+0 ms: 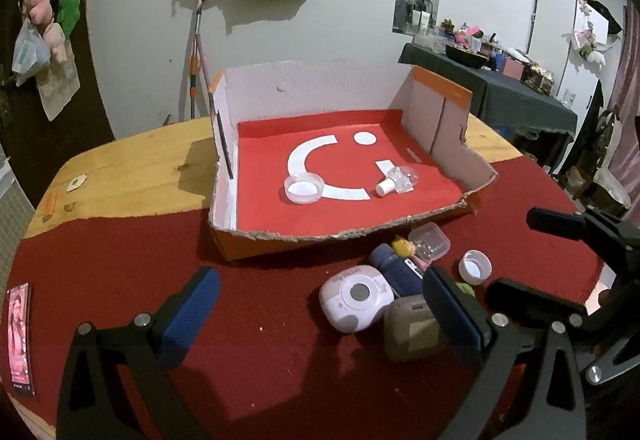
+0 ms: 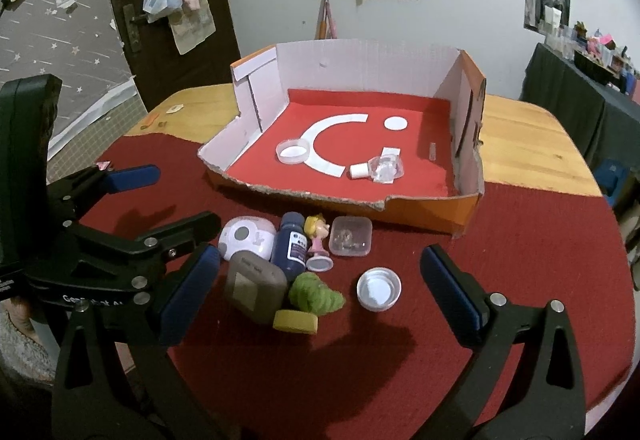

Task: Organize objects
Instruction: 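Withdraw both open tools from the box back toward the item pile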

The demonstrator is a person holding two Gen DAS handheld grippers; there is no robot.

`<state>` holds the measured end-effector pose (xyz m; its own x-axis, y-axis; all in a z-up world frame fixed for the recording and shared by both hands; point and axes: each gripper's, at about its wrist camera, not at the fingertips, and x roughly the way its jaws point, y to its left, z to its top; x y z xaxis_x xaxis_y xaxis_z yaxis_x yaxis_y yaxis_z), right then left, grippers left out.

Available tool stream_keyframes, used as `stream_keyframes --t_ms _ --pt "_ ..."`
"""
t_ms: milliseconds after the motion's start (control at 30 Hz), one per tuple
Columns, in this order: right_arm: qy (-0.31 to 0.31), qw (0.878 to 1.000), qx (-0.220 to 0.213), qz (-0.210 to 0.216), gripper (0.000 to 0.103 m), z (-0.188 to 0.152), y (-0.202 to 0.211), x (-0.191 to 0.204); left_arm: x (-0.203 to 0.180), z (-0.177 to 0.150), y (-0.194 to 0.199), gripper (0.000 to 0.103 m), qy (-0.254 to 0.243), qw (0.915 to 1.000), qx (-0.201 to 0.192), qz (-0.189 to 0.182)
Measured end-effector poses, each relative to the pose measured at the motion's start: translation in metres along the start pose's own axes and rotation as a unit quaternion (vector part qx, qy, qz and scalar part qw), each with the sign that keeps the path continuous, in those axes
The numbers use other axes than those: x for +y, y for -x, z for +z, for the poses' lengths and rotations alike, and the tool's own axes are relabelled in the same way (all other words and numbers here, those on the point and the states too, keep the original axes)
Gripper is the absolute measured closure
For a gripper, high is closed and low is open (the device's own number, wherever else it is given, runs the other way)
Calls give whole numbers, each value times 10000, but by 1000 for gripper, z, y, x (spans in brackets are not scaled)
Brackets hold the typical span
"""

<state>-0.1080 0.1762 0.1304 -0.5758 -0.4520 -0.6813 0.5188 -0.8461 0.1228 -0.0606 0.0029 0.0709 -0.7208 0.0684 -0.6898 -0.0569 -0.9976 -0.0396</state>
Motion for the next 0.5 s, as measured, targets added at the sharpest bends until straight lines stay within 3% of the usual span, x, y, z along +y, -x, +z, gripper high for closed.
stream_keyframes --t_ms 500 --pt "-94 9996 255 -22 1 -23 -5 -2 -1 -21 -3 0 41 9998 181 -76"
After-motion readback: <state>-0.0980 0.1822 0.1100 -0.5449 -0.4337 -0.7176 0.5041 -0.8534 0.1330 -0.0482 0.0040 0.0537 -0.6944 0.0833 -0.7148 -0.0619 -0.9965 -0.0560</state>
